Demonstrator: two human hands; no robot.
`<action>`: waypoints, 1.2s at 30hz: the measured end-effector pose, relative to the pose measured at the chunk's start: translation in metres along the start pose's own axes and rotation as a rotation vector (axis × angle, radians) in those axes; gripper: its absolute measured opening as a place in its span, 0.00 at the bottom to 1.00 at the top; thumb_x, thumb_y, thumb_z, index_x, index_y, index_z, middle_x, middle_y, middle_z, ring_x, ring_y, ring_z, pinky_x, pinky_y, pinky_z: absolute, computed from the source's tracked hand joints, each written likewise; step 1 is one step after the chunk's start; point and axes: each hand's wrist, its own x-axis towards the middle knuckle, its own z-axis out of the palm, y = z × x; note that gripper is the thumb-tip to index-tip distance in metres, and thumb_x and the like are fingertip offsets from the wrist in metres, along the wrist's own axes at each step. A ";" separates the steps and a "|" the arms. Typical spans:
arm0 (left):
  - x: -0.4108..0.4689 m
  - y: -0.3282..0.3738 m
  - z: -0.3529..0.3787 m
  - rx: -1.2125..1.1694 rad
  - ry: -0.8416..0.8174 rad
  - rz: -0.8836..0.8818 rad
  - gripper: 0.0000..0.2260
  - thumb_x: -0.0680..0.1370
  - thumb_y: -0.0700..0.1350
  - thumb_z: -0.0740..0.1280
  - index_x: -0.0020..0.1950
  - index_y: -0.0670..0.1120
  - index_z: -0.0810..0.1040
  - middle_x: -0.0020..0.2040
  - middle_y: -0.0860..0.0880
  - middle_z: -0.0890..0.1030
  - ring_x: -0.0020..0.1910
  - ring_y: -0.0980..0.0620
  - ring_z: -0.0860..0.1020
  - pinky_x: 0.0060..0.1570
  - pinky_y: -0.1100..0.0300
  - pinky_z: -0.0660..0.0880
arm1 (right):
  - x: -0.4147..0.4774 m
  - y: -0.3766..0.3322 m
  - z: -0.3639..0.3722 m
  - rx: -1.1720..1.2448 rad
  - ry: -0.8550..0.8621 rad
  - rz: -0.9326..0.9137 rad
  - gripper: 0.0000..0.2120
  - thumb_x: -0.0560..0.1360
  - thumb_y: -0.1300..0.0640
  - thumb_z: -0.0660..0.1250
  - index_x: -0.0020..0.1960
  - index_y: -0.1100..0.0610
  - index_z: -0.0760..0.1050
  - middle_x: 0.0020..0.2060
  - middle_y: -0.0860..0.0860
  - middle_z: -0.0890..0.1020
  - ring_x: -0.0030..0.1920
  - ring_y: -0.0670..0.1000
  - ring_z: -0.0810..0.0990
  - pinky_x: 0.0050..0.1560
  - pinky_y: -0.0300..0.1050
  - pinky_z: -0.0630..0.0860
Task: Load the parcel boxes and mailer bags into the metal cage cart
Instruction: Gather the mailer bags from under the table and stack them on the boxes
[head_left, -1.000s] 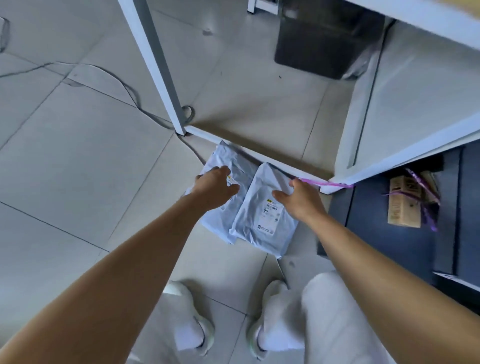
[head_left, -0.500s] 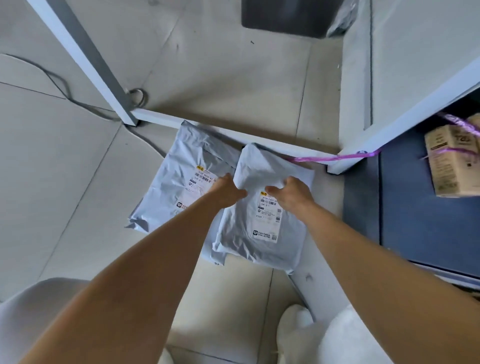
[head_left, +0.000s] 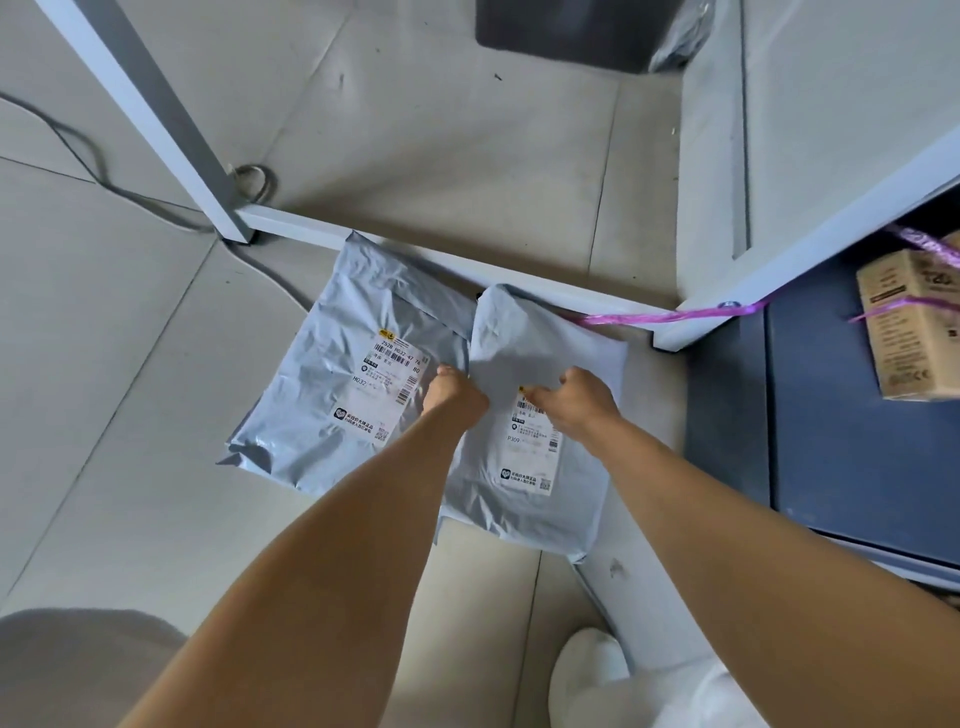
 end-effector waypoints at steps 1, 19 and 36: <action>0.002 0.000 0.000 0.001 0.007 0.012 0.19 0.76 0.40 0.66 0.66 0.39 0.71 0.62 0.41 0.77 0.62 0.43 0.76 0.57 0.56 0.73 | 0.001 0.000 0.001 -0.013 -0.003 0.009 0.22 0.74 0.45 0.67 0.33 0.52 0.59 0.30 0.48 0.65 0.41 0.55 0.70 0.33 0.45 0.64; 0.021 -0.096 -0.185 0.112 0.172 0.013 0.14 0.76 0.32 0.62 0.61 0.33 0.76 0.58 0.36 0.79 0.56 0.40 0.78 0.51 0.53 0.73 | -0.003 -0.077 0.081 0.336 -0.080 0.084 0.38 0.71 0.38 0.68 0.71 0.61 0.64 0.66 0.58 0.72 0.63 0.60 0.74 0.62 0.53 0.73; 0.088 -0.171 -0.153 -0.472 -0.208 -0.017 0.48 0.54 0.77 0.69 0.55 0.39 0.80 0.47 0.42 0.85 0.44 0.42 0.84 0.48 0.51 0.81 | 0.027 -0.066 0.154 1.092 -0.324 0.369 0.48 0.48 0.35 0.81 0.64 0.54 0.74 0.52 0.53 0.84 0.51 0.55 0.84 0.53 0.54 0.80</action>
